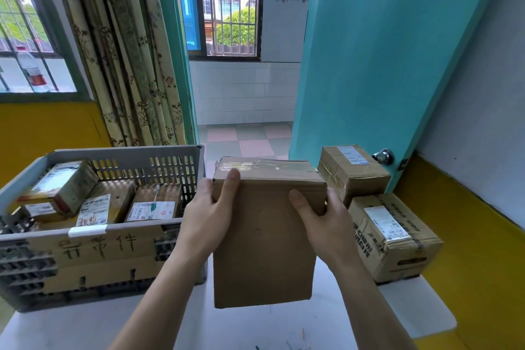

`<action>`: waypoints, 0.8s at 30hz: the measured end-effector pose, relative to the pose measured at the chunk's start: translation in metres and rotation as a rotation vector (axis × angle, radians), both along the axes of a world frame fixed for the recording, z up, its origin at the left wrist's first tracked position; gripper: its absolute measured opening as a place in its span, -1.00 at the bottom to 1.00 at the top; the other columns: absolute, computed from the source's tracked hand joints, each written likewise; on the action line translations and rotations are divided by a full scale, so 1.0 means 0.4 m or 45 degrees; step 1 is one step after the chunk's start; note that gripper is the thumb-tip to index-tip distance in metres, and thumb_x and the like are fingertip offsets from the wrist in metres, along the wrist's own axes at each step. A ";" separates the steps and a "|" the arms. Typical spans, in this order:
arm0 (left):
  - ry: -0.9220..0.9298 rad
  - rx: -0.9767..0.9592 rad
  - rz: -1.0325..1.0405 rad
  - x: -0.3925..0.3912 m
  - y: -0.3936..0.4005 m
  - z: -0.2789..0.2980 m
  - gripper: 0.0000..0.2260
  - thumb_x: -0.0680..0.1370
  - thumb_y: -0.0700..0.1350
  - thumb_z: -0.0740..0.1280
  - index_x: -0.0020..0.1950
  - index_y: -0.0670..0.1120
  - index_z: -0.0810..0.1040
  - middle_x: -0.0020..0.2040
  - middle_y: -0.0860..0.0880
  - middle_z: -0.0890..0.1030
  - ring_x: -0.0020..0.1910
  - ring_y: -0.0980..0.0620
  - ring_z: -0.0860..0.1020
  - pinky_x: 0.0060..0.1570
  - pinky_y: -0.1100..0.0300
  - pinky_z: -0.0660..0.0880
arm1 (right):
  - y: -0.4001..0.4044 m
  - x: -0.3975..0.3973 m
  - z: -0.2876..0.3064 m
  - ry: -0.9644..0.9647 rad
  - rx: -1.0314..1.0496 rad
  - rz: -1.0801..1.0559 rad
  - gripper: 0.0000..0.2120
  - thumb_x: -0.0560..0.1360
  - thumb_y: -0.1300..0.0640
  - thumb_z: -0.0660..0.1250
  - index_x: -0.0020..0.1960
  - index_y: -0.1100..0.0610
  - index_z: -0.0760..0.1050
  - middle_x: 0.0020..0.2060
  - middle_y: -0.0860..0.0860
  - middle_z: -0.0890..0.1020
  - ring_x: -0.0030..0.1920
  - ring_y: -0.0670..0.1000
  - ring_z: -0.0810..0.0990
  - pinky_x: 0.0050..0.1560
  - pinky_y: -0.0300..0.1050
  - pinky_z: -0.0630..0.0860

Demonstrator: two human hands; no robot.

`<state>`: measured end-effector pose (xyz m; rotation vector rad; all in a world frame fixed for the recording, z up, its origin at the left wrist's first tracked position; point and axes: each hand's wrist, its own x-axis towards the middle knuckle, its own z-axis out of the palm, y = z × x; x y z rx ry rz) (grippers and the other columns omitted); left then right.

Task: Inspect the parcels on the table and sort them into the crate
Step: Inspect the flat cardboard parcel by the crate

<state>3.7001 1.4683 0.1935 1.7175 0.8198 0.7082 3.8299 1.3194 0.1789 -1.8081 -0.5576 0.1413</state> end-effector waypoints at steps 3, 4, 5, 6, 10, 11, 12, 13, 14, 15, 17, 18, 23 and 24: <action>-0.007 -0.041 0.045 0.004 0.005 -0.006 -0.52 0.63 0.28 0.21 0.39 -0.03 0.40 0.14 0.05 0.51 0.15 -0.04 0.48 0.04 0.12 0.33 | 0.002 -0.002 0.018 0.077 0.001 0.031 -0.34 0.44 -0.39 0.21 0.41 -0.05 0.40 0.26 -0.13 0.59 0.27 -0.06 0.55 0.12 -0.28 0.44; -0.011 -0.049 0.041 0.005 0.004 -0.013 -0.59 0.64 0.22 0.25 0.33 -0.05 0.42 0.15 0.05 0.53 0.05 0.01 0.50 -0.05 0.12 0.36 | 0.005 0.000 0.022 0.094 -0.004 0.018 -0.33 0.50 -0.36 0.20 0.50 -0.04 0.33 0.39 -0.09 0.50 0.40 -0.02 0.45 0.27 -0.20 0.39; -0.015 -0.049 0.052 0.006 0.001 -0.016 -0.63 0.64 0.17 0.28 0.27 -0.09 0.45 0.13 0.02 0.58 -0.02 0.06 0.53 -0.14 0.12 0.38 | 0.007 0.003 0.023 0.106 0.003 -0.001 -0.34 0.56 -0.31 0.24 0.55 -0.01 0.29 0.47 -0.06 0.42 0.48 0.00 0.36 0.40 -0.10 0.33; -0.027 -0.054 0.043 0.007 -0.002 -0.019 -0.68 0.63 0.12 0.31 0.23 -0.09 0.48 0.10 0.01 0.60 -0.05 0.13 0.54 -0.18 0.14 0.40 | 0.007 0.005 0.024 0.117 0.016 -0.015 -0.36 0.58 -0.26 0.29 0.56 0.00 0.30 0.50 -0.05 0.39 0.51 0.00 0.32 0.46 -0.03 0.28; -0.113 -0.219 -0.023 0.012 -0.003 -0.006 -0.67 0.51 0.13 0.43 0.16 -0.01 0.50 0.08 -0.04 0.61 0.02 0.03 0.59 -0.05 0.03 0.55 | -0.003 0.008 0.027 0.151 0.068 -0.067 -0.37 0.49 -0.14 0.34 0.53 0.00 0.38 0.46 -0.06 0.44 0.47 -0.02 0.36 0.50 0.07 0.32; -0.127 -0.254 -0.023 0.015 0.001 -0.004 -0.66 0.50 0.14 0.43 0.14 -0.01 0.50 0.09 -0.06 0.61 0.02 0.02 0.59 -0.06 0.02 0.55 | -0.003 0.007 0.027 0.164 0.076 -0.073 -0.37 0.47 -0.15 0.34 0.51 -0.01 0.40 0.44 -0.06 0.47 0.46 -0.02 0.38 0.49 0.09 0.33; -0.133 -0.257 -0.006 0.016 0.002 0.000 -0.67 0.53 0.14 0.44 0.13 -0.03 0.50 0.06 -0.05 0.60 -0.02 0.04 0.56 -0.12 0.06 0.49 | -0.002 0.005 0.027 0.170 0.083 -0.072 -0.34 0.41 -0.19 0.32 0.48 -0.03 0.43 0.42 -0.06 0.50 0.44 -0.02 0.41 0.47 0.11 0.35; -0.115 -0.243 0.027 0.016 0.004 0.004 -0.68 0.56 0.14 0.43 0.13 -0.06 0.49 0.04 -0.04 0.58 -0.05 0.07 0.54 -0.18 0.11 0.43 | 0.001 0.001 0.027 0.177 0.086 -0.064 -0.30 0.35 -0.23 0.29 0.46 -0.06 0.45 0.39 -0.06 0.52 0.42 -0.02 0.44 0.46 0.13 0.38; -0.099 -0.232 0.054 0.016 0.006 0.003 -0.67 0.57 0.14 0.44 0.13 -0.07 0.48 0.02 -0.03 0.59 -0.07 0.08 0.55 -0.21 0.15 0.41 | 0.005 -0.002 0.024 0.188 0.085 -0.046 -0.27 0.31 -0.26 0.27 0.45 -0.08 0.45 0.37 -0.07 0.54 0.40 -0.03 0.45 0.44 0.14 0.39; -0.095 -0.235 0.062 0.016 0.010 0.000 -0.66 0.55 0.13 0.46 0.14 -0.06 0.48 0.03 -0.04 0.61 -0.05 0.06 0.58 -0.22 0.16 0.43 | 0.010 -0.002 0.020 0.208 0.085 -0.034 -0.28 0.30 -0.25 0.27 0.45 -0.09 0.44 0.35 -0.08 0.54 0.39 -0.03 0.46 0.44 0.13 0.39; -0.121 -0.244 0.029 0.014 0.010 -0.007 -0.64 0.54 0.08 0.49 0.21 -0.04 0.47 0.06 -0.05 0.65 -0.02 0.03 0.64 -0.20 0.19 0.50 | 0.012 0.008 0.021 0.250 0.090 -0.034 -0.40 0.38 -0.19 0.32 0.40 -0.11 0.44 0.29 -0.09 0.56 0.31 -0.06 0.50 0.39 0.04 0.41; -0.141 -0.247 0.009 0.011 0.008 -0.008 -0.62 0.54 0.04 0.50 0.26 -0.03 0.45 0.07 -0.05 0.66 -0.01 0.03 0.66 -0.19 0.21 0.53 | 0.012 0.018 0.023 0.268 0.099 -0.032 -0.51 0.44 -0.17 0.35 0.34 -0.12 0.44 0.24 -0.09 0.58 0.23 -0.08 0.53 0.32 0.00 0.42; -0.146 -0.247 -0.070 0.007 0.014 -0.022 -0.55 0.54 -0.08 0.52 0.39 -0.03 0.48 0.15 -0.03 0.70 0.09 0.02 0.70 0.14 0.04 0.65 | 0.006 0.038 0.021 0.387 0.132 -0.032 -0.68 0.57 -0.05 0.38 0.28 -0.08 0.40 0.01 -0.17 0.60 0.10 -0.08 0.57 0.32 0.08 0.47; -0.132 -0.241 -0.089 0.007 0.012 -0.020 -0.66 0.55 -0.10 0.51 0.30 -0.02 0.54 0.13 -0.03 0.72 0.07 0.02 0.71 0.14 0.01 0.65 | 0.004 0.034 0.018 0.406 0.150 -0.037 -0.66 0.57 -0.01 0.39 0.29 -0.06 0.39 -0.01 -0.17 0.59 0.07 -0.09 0.58 0.31 0.10 0.49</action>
